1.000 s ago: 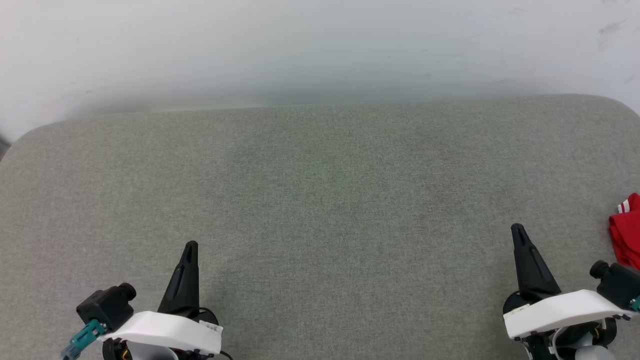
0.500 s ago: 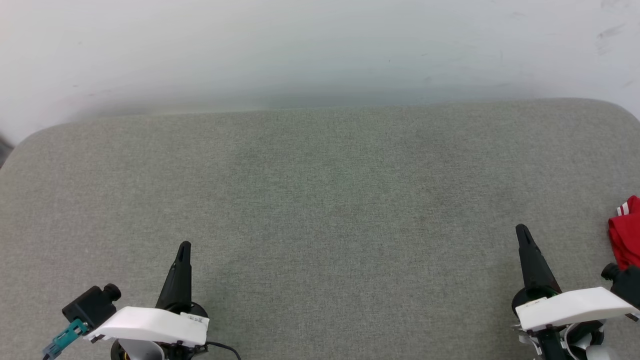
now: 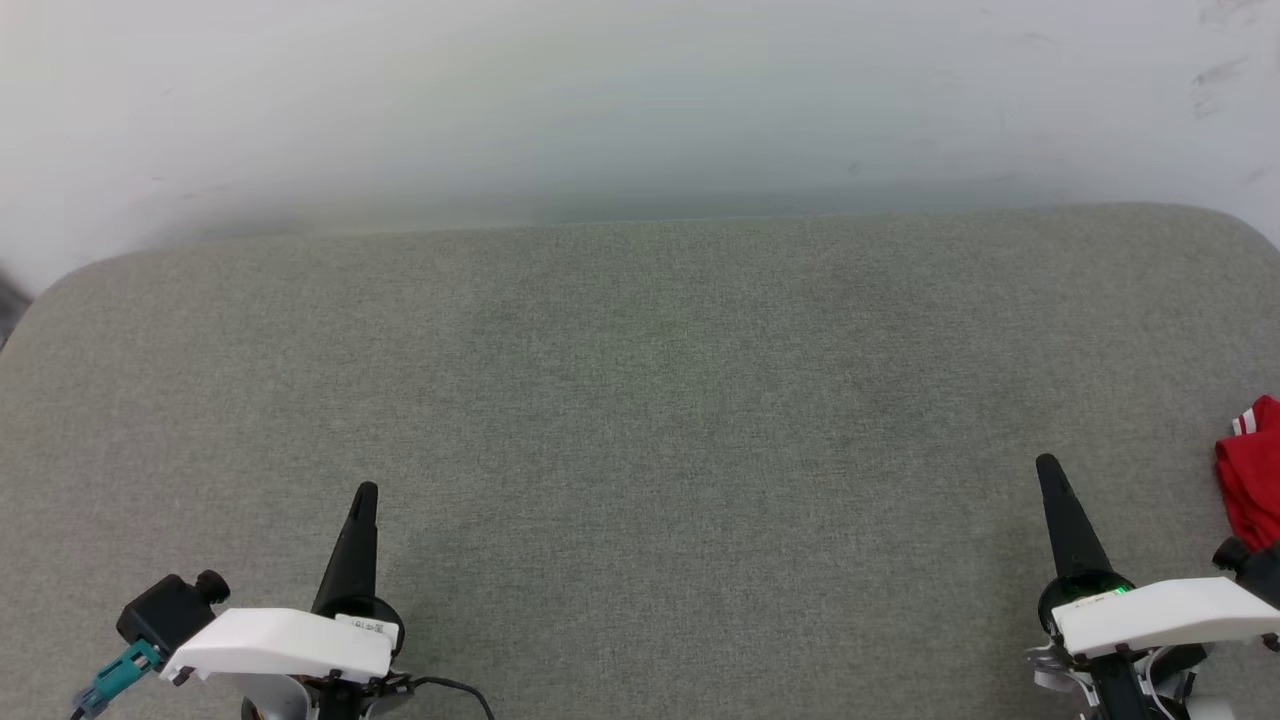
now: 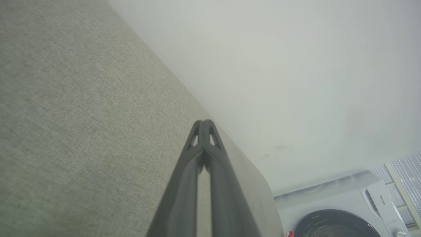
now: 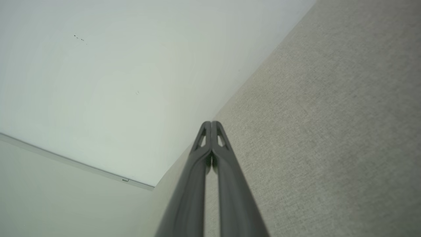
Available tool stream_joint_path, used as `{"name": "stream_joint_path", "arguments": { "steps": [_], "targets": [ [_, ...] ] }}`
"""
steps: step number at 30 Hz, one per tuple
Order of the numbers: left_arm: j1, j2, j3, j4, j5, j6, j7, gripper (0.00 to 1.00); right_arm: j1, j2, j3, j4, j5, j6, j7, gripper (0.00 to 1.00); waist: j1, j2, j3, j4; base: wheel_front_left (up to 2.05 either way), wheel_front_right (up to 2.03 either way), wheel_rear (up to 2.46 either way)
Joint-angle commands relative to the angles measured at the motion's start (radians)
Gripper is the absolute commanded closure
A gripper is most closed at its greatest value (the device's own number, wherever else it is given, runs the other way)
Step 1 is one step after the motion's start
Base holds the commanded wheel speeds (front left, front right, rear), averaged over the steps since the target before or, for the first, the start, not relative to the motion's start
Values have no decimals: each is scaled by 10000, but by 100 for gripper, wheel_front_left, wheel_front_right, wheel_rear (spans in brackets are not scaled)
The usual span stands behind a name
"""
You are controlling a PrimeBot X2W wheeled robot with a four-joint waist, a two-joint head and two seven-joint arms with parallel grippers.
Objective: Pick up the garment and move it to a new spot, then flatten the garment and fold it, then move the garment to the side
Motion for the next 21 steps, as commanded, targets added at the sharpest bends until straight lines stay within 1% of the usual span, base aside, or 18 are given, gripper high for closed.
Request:
{"name": "stream_joint_path", "arguments": {
  "steps": [1,21],
  "targets": [
    [-218,31,60,-47,-266,-56,67,100,-272,-89,-43,-38,292,0,55,100,0,0,-8,2,0,0,0],
    [-373,22,262,249,-2318,-70,618,100,-336,-86,-206,219,2342,-1,481,100,0,0,-138,30,0,0,0]
  ]
}}
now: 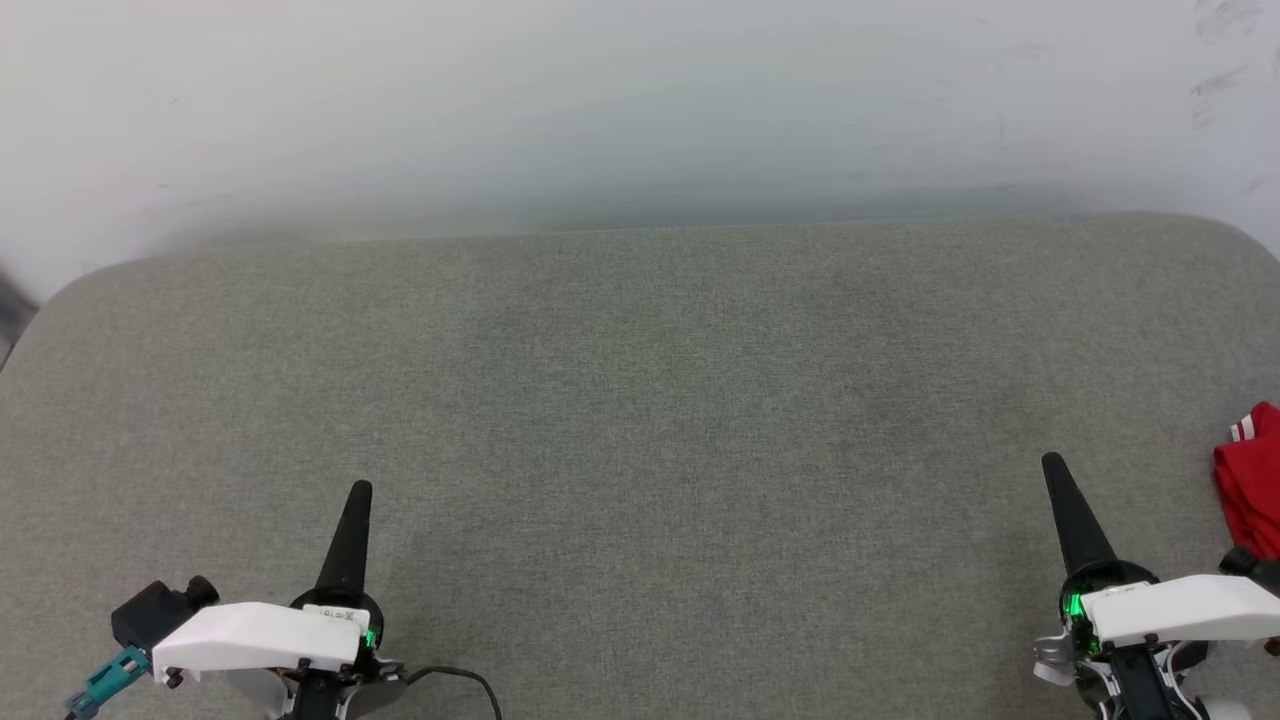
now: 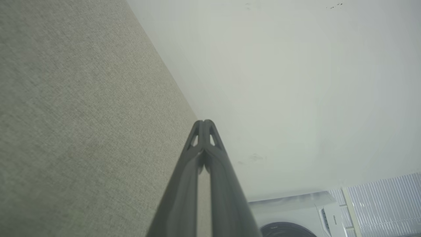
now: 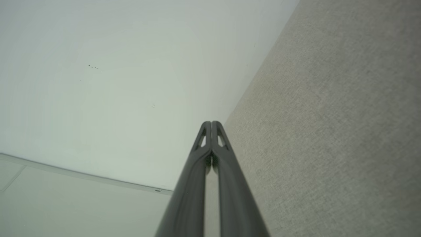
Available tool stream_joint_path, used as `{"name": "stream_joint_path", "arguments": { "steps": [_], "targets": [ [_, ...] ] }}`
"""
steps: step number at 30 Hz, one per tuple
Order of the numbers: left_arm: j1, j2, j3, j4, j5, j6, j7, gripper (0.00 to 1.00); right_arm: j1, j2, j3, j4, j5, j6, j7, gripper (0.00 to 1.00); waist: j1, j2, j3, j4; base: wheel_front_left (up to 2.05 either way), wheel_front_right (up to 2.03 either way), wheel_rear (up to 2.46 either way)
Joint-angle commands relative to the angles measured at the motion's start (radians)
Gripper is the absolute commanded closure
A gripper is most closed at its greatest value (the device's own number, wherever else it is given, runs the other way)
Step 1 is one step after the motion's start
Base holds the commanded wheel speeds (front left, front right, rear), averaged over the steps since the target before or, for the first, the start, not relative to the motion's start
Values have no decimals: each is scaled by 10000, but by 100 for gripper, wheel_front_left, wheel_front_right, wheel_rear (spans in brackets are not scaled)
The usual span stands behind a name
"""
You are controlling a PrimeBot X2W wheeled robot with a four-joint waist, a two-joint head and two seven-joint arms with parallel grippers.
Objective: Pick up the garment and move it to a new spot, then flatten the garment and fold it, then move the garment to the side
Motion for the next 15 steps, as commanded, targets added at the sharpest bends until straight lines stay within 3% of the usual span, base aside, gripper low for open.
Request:
{"name": "stream_joint_path", "arguments": {
  "steps": [1,15],
  "targets": [
    [-188,17,39,-25,-242,-56,85,100,-190,-74,-35,-16,252,-1,61,100,0,0,-9,3,0,0,0],
    [-304,-6,194,159,-1458,-53,419,100,-251,-54,-152,143,1466,-2,336,100,0,0,-101,23,0,0,0]
  ]
}}
